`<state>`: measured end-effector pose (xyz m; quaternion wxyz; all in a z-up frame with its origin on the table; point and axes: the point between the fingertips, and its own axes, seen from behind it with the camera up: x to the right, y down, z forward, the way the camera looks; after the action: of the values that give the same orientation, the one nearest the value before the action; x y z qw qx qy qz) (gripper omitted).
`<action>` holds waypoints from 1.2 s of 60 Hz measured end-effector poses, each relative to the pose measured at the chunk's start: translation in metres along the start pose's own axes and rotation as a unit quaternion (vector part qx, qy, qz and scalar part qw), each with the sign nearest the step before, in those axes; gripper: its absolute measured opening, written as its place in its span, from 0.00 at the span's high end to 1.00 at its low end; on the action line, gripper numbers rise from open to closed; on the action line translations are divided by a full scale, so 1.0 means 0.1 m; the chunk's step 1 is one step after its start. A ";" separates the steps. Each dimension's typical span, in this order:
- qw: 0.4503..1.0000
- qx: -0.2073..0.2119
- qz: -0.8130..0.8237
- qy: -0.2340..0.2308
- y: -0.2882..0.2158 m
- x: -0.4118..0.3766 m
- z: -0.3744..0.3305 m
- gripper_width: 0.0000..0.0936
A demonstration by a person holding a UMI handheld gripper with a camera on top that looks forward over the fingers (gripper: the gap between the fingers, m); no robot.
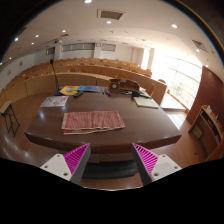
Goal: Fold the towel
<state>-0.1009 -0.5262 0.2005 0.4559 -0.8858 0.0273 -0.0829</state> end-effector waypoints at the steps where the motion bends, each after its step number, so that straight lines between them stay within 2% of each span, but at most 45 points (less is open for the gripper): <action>1: 1.000 -0.002 0.000 0.001 0.09 -0.04 -0.26 0.09; 9: 1.000 -0.021 -0.010 0.003 0.23 -0.18 -0.19 0.09; 15: 0.999 -0.033 -0.015 -0.005 0.35 -0.58 0.10 0.09; 31: 0.996 -0.036 -0.013 -0.083 0.23 -2.07 1.20 0.09; 38: 0.994 -0.020 -0.018 -0.106 0.00 -2.62 1.73 0.09; 42: 0.994 -0.012 -0.031 -0.104 -0.09 -2.80 2.05 0.09; 54: 0.994 -0.040 -0.059 -0.086 -0.06 -2.95 2.86 0.11; 57: 0.993 -0.051 -0.064 -0.087 0.00 -2.95 2.98 0.17; 60: 0.993 -0.037 -0.056 -0.095 -0.08 -2.96 3.05 0.27; 65: 0.992 -0.038 -0.077 -0.088 -0.08 -2.92 3.11 0.54; 69: 0.993 -0.029 -0.095 -0.070 -0.08 -2.77 3.16 0.91; 72: 0.992 -0.027 -0.102 -0.063 -0.13 -2.81 3.21 0.94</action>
<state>-0.3233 -0.2255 -0.0065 0.4216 -0.8994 -0.0898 -0.0720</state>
